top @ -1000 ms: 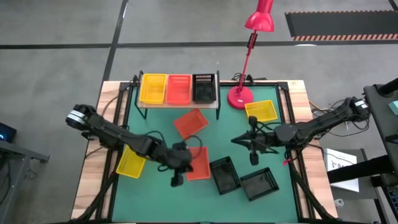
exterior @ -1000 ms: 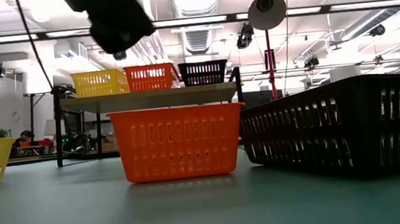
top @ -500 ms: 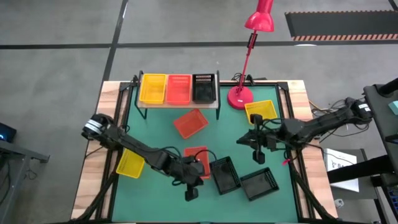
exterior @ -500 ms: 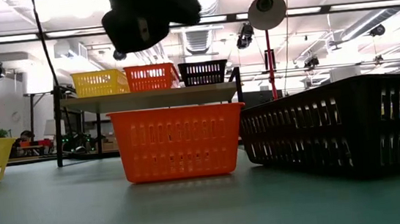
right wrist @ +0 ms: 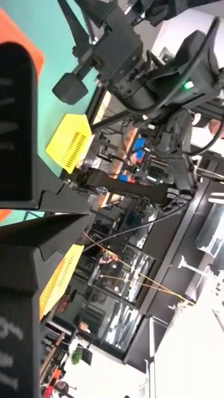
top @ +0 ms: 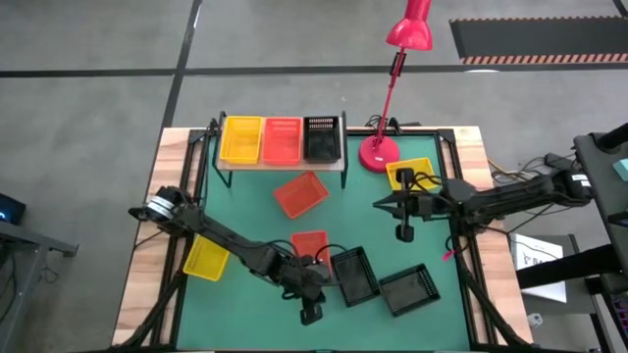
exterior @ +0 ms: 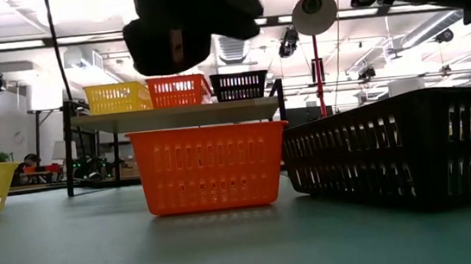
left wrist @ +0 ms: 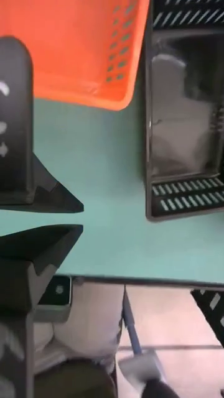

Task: Stack baskets on shelf by color
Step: Stack the bottom orange bin on top of the orange bin on the shelf

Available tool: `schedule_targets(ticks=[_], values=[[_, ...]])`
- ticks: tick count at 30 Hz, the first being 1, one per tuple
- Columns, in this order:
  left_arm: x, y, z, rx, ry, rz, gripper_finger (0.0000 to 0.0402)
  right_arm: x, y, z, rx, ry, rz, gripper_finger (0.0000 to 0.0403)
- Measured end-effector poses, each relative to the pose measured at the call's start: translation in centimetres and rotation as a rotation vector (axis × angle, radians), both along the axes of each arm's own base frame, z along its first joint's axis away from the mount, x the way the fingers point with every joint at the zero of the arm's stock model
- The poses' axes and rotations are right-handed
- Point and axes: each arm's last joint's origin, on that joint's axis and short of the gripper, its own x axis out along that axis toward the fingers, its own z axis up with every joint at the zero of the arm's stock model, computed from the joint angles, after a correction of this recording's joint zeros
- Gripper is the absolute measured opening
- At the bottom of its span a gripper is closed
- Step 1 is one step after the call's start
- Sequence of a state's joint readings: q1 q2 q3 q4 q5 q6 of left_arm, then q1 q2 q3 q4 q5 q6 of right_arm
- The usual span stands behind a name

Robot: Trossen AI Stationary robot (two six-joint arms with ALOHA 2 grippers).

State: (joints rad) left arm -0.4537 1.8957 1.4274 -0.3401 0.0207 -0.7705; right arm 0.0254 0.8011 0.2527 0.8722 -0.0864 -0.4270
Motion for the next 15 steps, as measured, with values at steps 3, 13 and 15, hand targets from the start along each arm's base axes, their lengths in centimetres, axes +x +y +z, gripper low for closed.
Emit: schedule_targets(ticks=[3,13,15], values=[[-0.5,-0.1,-0.2,0.006,0.033,-0.003,0.0048,-0.2,0.0,0.3,0.004,-0.015,0.001,0.0008],[-1.7,0.9,-1.4,0.187,0.120,0.083,0.0159,-0.3,0.0,0.3,0.010,-0.012,0.003,0.0008],[-1.7,1.0,-1.5,0.210,0.114,0.075,0.0171,-0.3,0.0,0.3,0.008,-0.009,0.002,0.0008]])
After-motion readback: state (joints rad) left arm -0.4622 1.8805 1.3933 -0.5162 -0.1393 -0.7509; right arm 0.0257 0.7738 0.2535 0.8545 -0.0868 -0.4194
